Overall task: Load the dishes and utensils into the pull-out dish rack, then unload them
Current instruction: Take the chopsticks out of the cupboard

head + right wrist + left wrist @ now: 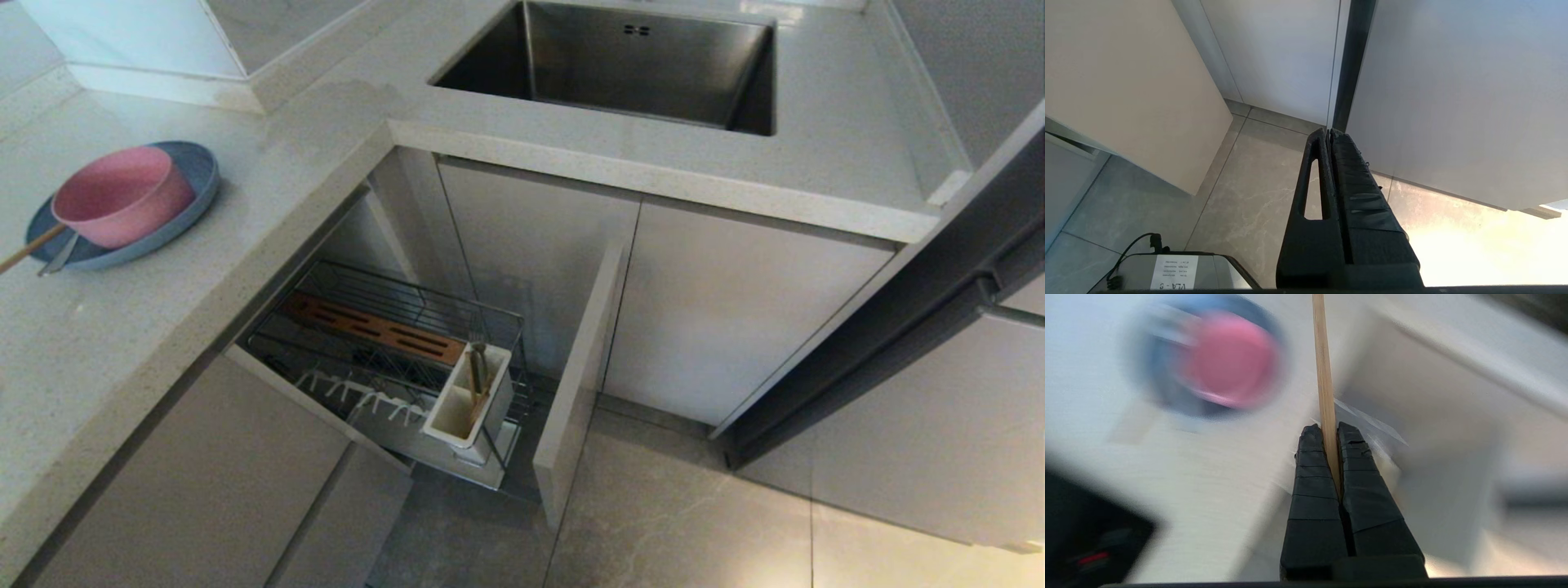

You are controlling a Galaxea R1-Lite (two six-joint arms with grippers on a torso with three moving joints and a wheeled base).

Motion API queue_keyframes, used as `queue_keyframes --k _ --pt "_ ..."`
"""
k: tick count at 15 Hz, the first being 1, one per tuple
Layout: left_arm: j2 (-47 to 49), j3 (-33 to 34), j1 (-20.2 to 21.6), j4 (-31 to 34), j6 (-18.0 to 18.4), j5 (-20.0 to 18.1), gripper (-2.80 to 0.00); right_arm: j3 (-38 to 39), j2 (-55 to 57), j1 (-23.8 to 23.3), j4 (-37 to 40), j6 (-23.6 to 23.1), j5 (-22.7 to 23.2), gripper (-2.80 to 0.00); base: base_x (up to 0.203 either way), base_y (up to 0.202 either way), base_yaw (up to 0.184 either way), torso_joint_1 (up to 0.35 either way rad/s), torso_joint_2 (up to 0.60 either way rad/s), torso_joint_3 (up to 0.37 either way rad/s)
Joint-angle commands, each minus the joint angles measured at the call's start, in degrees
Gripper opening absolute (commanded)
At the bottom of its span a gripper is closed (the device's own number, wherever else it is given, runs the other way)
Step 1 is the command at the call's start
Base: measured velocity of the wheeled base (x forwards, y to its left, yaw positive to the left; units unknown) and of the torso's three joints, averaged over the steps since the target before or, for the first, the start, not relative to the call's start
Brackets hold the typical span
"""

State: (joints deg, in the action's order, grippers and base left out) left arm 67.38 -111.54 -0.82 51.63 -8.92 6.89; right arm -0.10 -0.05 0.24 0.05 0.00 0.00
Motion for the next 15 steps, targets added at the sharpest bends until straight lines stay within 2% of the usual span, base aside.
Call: queue_keyframes --k 1,3,5,7,10,11,15 --pt "-1.1 0.01 8.44 -1.07 -0.1 -0.15 -2.8 0.01 0.05 0.02 0.04 0.0 0.0 -2.8 0.0 0.0 0.0 0.0 0.0 0.0" --pt "-0.2 -0.04 18.36 -2.63 -0.12 -2.59 -2.8 0.01 0.05 0.02 -0.05 0.0 0.0 -2.8 0.0 0.0 0.0 0.0 0.0 0.0" --pt "1.77 -0.06 27.97 -3.19 -0.11 -8.88 -2.8 0.01 0.05 0.02 -0.05 0.0 0.0 -2.8 0.0 0.0 0.0 0.0 0.0 0.0" --pt "4.66 -0.06 37.9 -3.79 0.0 -20.41 -2.8 0.01 0.05 0.02 -0.05 0.0 0.0 -2.8 0.0 0.0 0.0 0.0 0.0 0.0" --pt "10.7 -0.06 49.75 -4.23 0.15 -41.35 -2.8 0.01 0.05 0.02 -0.05 0.0 0.0 -2.8 0.0 0.0 0.0 0.0 0.0 0.0" --pt "12.85 -0.11 51.6 -4.37 0.16 -46.65 -2.8 0.01 0.05 0.02 0.03 0.0 0.0 -2.8 0.0 0.0 0.0 0.0 0.0 0.0" --pt "18.42 -1.1 54.63 -4.43 0.05 -63.78 -2.8 0.01 0.05 0.02 0.04 0.0 0.0 -2.8 0.0 0.0 0.0 0.0 0.0 0.0"
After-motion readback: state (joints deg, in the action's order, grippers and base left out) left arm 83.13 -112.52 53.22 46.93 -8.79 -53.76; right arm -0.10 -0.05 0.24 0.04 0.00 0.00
